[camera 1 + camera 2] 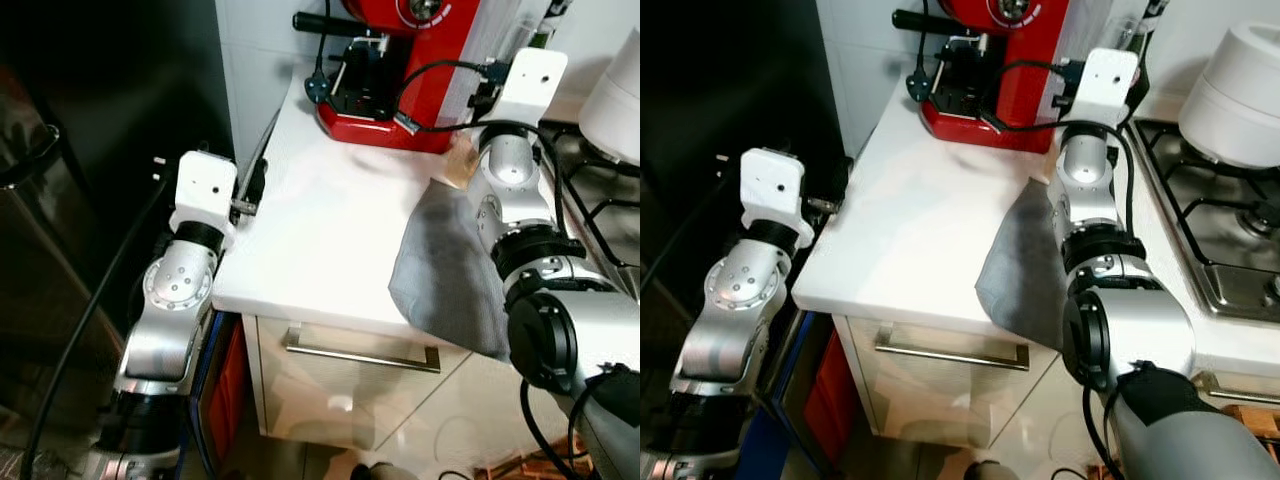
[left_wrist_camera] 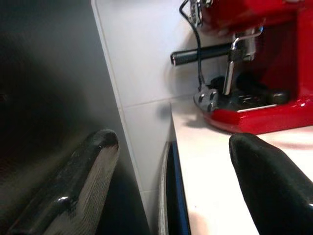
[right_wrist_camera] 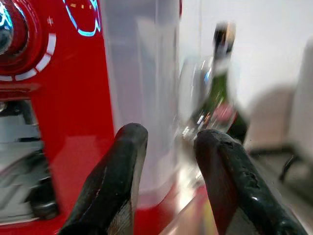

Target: Restocking fridge

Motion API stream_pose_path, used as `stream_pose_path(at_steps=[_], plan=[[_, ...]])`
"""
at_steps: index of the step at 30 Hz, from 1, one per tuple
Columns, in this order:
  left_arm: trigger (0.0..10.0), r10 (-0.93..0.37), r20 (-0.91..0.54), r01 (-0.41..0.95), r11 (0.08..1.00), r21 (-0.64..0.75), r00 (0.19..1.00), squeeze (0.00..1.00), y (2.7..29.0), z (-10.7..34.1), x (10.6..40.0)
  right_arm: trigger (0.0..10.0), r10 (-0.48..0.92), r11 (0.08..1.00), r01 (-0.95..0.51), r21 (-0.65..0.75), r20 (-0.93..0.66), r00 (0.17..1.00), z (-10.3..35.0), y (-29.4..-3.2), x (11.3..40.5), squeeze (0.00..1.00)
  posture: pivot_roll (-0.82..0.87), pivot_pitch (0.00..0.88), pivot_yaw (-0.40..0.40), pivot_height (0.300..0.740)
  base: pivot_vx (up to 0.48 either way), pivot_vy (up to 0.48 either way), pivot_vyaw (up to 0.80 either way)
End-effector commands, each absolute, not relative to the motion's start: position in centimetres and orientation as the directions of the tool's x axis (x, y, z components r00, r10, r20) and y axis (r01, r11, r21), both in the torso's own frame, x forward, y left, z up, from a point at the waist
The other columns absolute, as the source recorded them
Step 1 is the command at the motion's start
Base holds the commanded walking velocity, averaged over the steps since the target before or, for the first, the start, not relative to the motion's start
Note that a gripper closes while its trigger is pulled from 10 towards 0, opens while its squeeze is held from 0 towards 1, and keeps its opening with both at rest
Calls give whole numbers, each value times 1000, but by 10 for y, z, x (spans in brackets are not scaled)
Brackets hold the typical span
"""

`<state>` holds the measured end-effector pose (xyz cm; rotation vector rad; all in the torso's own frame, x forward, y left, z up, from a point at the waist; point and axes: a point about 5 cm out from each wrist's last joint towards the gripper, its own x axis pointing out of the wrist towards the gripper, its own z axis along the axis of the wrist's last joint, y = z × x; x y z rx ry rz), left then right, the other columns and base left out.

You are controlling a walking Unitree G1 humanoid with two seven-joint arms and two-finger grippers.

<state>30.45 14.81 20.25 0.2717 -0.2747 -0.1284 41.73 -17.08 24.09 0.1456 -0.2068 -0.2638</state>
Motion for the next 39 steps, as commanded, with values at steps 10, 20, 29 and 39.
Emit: stream_pose_path(at_steps=[10,20,29,39], plan=[[10000,-193,204,128,947,294,960,0,149,202,301,10000,-215,925,204,321,0,977,219,-160,420,0,89,0,-37,740,0,0,0],[10000,-184,196,121,948,295,963,0,152,201,303,10000,-234,901,252,353,-93,968,208,-166,418,0,84,0,-44,740,0,0,0],[10000,-181,172,125,948,292,968,0,154,199,305,10000,-48,835,228,501,-346,937,151,-136,405,0,76,0,-42,740,0,0,0],[10000,-165,206,100,951,292,964,0,158,208,304,10000,37,913,99,396,-322,946,122,-91,377,0,62,0,-46,740,0,0,0]])
